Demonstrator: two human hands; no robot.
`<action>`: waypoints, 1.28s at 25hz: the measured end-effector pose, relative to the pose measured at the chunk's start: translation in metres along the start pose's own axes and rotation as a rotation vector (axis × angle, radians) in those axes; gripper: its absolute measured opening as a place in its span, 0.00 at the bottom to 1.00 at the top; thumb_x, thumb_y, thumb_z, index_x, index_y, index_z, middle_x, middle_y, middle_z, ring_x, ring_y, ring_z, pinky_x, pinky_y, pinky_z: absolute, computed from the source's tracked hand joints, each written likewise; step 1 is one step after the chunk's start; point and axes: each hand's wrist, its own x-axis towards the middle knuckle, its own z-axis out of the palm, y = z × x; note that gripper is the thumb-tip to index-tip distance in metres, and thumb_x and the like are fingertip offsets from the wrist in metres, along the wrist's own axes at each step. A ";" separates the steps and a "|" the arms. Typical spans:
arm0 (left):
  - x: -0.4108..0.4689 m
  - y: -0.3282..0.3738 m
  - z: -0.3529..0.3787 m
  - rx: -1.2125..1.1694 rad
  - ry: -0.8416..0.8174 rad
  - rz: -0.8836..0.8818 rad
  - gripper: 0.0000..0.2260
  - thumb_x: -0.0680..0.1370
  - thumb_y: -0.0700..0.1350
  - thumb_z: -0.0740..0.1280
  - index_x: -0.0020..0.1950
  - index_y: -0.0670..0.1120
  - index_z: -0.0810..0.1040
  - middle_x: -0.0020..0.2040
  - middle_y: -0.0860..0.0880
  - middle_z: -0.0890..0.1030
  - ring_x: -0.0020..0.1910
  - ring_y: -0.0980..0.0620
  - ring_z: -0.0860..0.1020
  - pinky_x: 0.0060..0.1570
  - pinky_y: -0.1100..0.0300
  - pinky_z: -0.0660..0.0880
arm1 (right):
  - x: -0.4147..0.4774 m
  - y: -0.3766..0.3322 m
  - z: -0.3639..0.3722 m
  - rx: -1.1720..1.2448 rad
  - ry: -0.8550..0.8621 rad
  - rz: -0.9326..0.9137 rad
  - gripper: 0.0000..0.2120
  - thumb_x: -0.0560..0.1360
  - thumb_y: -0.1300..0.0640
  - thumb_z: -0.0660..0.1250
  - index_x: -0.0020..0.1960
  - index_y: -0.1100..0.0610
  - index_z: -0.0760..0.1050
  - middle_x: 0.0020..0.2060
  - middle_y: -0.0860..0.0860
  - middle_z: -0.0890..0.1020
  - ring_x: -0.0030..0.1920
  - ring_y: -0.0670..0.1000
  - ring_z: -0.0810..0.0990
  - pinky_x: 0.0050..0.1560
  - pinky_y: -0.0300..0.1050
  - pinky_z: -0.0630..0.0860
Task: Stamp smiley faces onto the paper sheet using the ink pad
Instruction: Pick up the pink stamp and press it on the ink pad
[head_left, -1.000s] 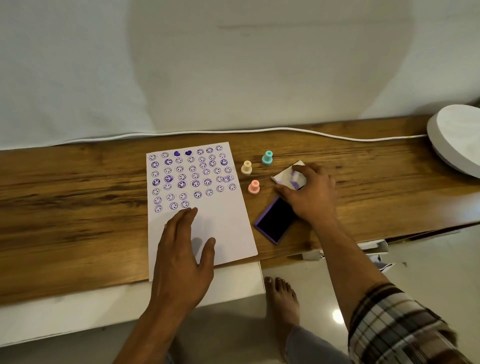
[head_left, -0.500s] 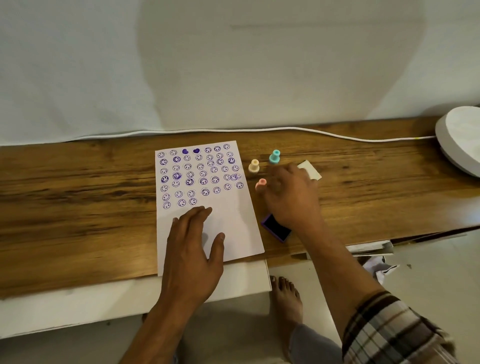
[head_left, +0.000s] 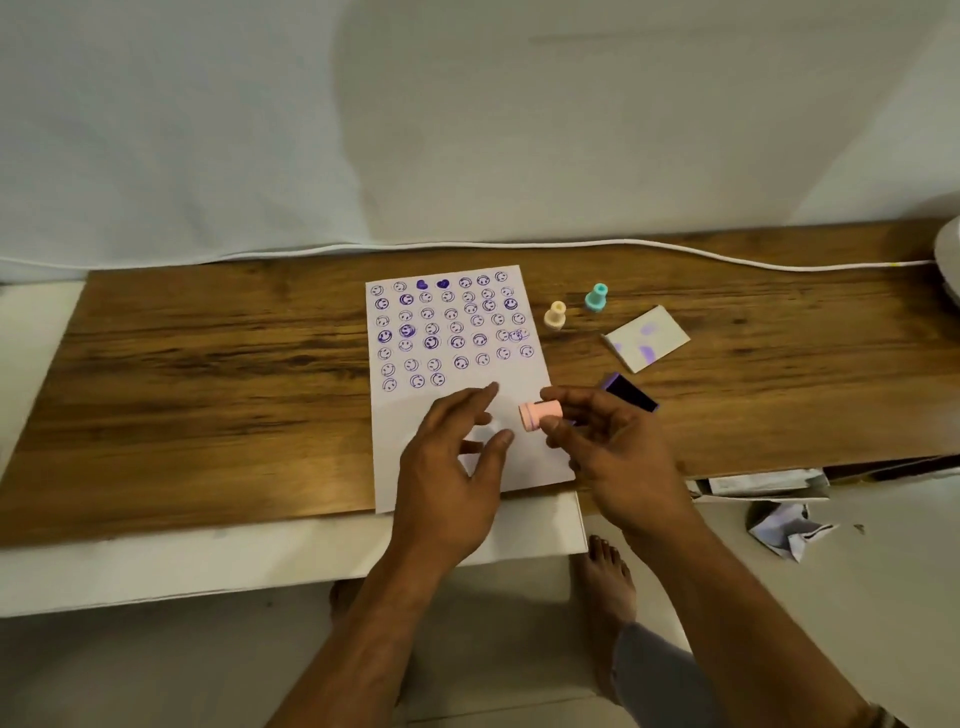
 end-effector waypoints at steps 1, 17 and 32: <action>-0.001 0.000 0.000 -0.030 -0.033 0.000 0.20 0.78 0.47 0.73 0.71 0.53 0.79 0.67 0.53 0.80 0.60 0.56 0.82 0.55 0.63 0.82 | -0.004 0.001 0.001 0.004 -0.012 0.001 0.12 0.77 0.60 0.74 0.57 0.47 0.84 0.46 0.41 0.87 0.45 0.42 0.84 0.39 0.30 0.77; 0.006 0.000 0.009 -0.452 0.031 -0.379 0.10 0.77 0.41 0.73 0.53 0.57 0.86 0.52 0.52 0.89 0.52 0.52 0.87 0.55 0.57 0.83 | 0.009 0.005 0.007 -0.147 -0.137 -0.116 0.17 0.78 0.60 0.72 0.55 0.36 0.80 0.48 0.35 0.86 0.46 0.46 0.84 0.44 0.36 0.79; 0.015 -0.028 -0.002 -0.267 0.211 -0.359 0.11 0.78 0.45 0.74 0.60 0.52 0.86 0.55 0.55 0.87 0.55 0.57 0.85 0.55 0.64 0.78 | 0.035 0.031 -0.060 -0.828 0.192 -0.250 0.11 0.79 0.49 0.72 0.61 0.46 0.80 0.55 0.48 0.84 0.53 0.47 0.78 0.42 0.38 0.73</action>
